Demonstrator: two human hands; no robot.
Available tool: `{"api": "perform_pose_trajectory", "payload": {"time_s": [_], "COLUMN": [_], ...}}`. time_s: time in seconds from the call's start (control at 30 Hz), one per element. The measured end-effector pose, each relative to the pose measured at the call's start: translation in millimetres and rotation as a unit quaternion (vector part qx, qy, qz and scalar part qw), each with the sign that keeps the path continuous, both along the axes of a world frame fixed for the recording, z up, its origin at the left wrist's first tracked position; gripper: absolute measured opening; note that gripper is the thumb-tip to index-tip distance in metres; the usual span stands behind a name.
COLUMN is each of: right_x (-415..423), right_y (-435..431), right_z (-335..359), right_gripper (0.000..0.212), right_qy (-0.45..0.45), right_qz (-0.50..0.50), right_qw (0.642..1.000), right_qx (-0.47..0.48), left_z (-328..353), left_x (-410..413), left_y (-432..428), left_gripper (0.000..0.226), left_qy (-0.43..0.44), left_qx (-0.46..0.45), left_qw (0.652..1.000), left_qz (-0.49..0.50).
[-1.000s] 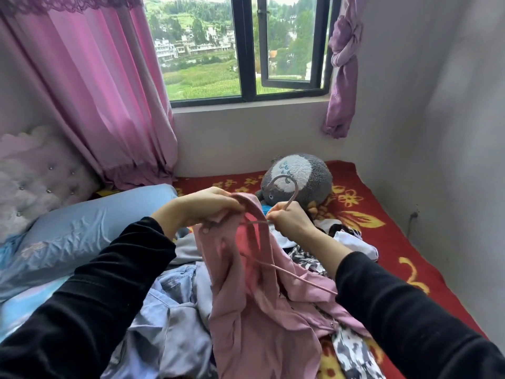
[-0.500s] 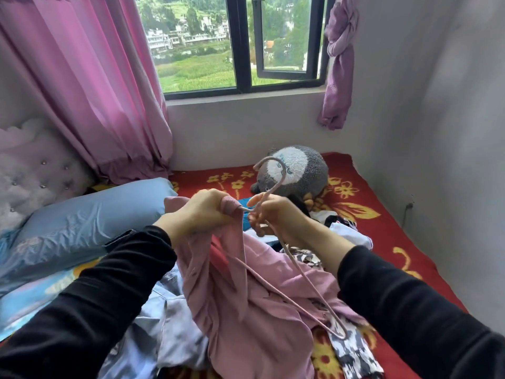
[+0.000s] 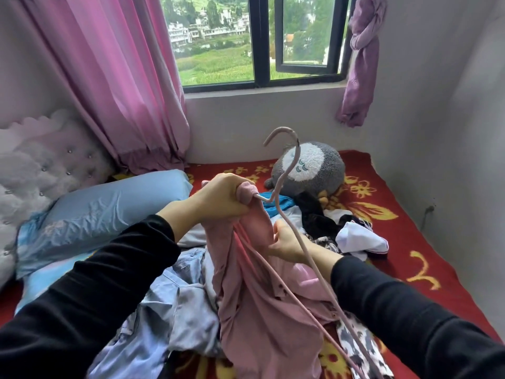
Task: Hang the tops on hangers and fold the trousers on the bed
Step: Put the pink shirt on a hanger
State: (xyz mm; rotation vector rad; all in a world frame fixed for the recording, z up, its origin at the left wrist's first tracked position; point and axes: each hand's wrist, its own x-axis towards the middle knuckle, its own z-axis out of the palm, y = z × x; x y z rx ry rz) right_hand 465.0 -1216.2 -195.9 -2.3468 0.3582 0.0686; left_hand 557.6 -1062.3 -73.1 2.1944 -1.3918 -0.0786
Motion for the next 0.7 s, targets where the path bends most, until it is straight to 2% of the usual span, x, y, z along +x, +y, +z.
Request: {"api": "perform_pose_trajectory", "payload": {"time_s": [0.1, 0.17, 0.23, 0.33, 0.4, 0.43, 0.5, 0.6, 0.67, 0.7], "right_x": [-2, -6, -9, -15, -15, -13, -8, -7, -5, -3], "right_y": [-3, -12, -29, -56, -66, -69, -70, -74, -79, -80], "right_z": [1, 5, 11, 24, 30, 34, 45, 67, 77, 80], "right_gripper": [0.015, 0.023, 0.012, 0.015, 0.027, 0.029, 0.033, 0.045, 0.04, 0.029], "right_qy": [0.01, 0.024, 0.019, -0.041, -0.079, -0.098, -0.129, -0.124, -0.121, -0.119], "right_qz": [0.055, 0.07, 0.049, -0.043, -0.077, -0.086, -0.084, -0.043, -0.01, -0.006], "right_qw": [0.998, 0.997, 0.998, 0.991, 0.983, 0.982, 0.981, 0.989, 0.992, 0.984], "right_qx": [0.004, 0.01, 0.023, 0.118, 0.146, 0.137, 0.114, 0.073, -0.039, -0.129], "left_z": [5, 7, 8, 10, 13, 15, 19, 28, 32, 34], "left_x": [1, 5, 13, 27, 33, 35, 38, 38, 36, 34], "left_y": [3, 9, 20, 38, 44, 46, 48, 50, 49, 47], "left_gripper": [0.052, 0.041, 0.023, 0.037, 0.028, 0.023, 0.031, 0.034, 0.034, 0.034], "left_qy": [0.004, -0.006, -0.021, -0.063, -0.081, -0.09, -0.116, -0.115, -0.119, -0.122], "left_qx": [-0.014, 0.008, 0.049, 0.092, 0.123, 0.137, 0.162, 0.173, 0.179, 0.174], "left_qw": [1.0, 1.0, 0.998, 0.991, 0.985, 0.981, 0.972, 0.967, 0.964, 0.963], "left_qz": [0.002, 0.01, 0.035, 0.072, 0.092, 0.102, 0.121, 0.148, 0.158, 0.163]}}
